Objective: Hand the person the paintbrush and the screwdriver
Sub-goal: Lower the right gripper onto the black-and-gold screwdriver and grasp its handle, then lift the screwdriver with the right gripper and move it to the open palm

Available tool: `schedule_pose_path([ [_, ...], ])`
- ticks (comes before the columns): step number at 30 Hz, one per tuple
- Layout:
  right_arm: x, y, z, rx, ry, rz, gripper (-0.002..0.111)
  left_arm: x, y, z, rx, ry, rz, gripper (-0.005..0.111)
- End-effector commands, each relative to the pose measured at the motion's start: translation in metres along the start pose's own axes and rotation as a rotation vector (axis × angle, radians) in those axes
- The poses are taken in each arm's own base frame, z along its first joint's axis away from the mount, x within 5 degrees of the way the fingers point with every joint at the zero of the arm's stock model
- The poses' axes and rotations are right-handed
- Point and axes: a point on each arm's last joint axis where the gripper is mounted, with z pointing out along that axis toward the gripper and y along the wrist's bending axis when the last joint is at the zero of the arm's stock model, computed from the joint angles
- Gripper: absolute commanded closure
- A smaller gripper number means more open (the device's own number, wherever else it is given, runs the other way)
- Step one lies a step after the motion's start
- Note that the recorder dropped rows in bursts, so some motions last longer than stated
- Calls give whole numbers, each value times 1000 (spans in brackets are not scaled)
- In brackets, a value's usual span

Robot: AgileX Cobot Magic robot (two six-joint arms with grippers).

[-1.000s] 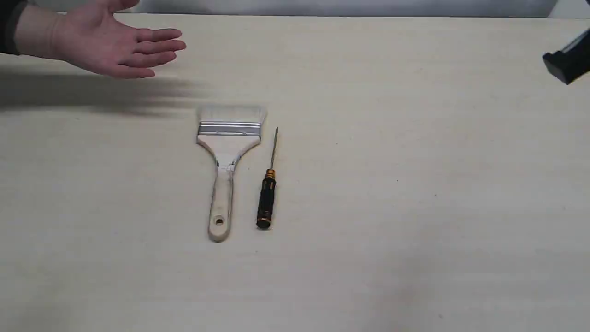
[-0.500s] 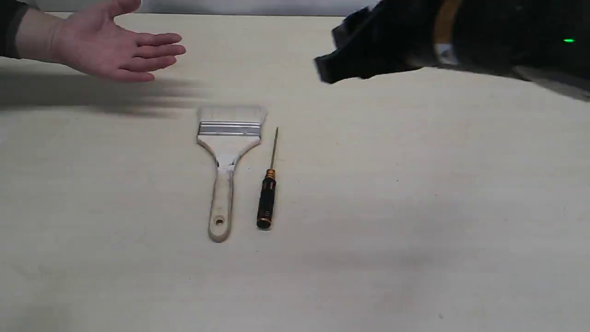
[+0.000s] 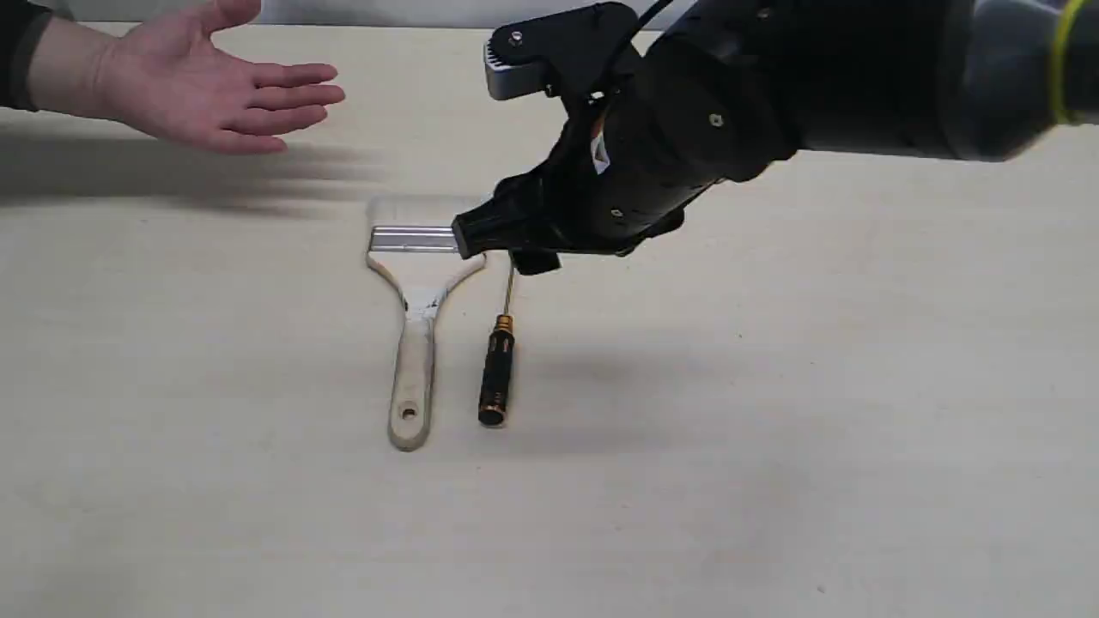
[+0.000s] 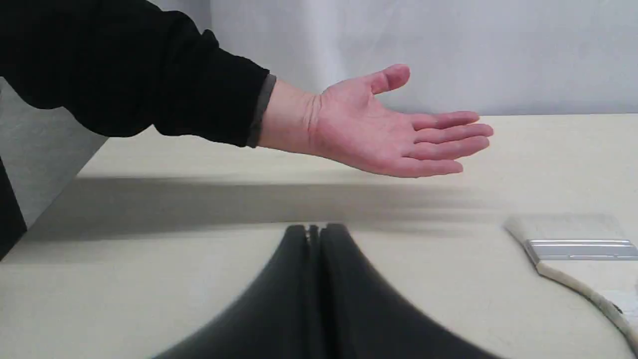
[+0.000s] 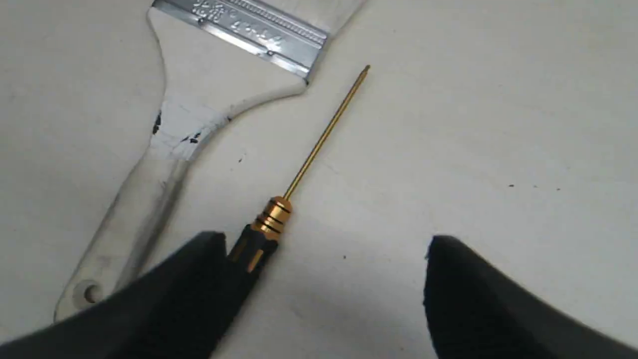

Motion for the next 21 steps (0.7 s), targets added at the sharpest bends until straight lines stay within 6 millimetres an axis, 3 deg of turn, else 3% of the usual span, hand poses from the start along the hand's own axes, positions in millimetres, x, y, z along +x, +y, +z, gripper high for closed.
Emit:
schedule_pose_path([
  [1, -2, 4, 12, -9, 26, 7, 47, 0, -1, 0, 9, -8, -2, 107],
  [9, -6, 12, 49, -20, 89, 33, 47, 0, 0, 0, 9, -8, 0, 107],
  [21, 13, 17, 95, 3, 187, 3, 47, 0, 0, 0, 9, -8, 0, 107],
])
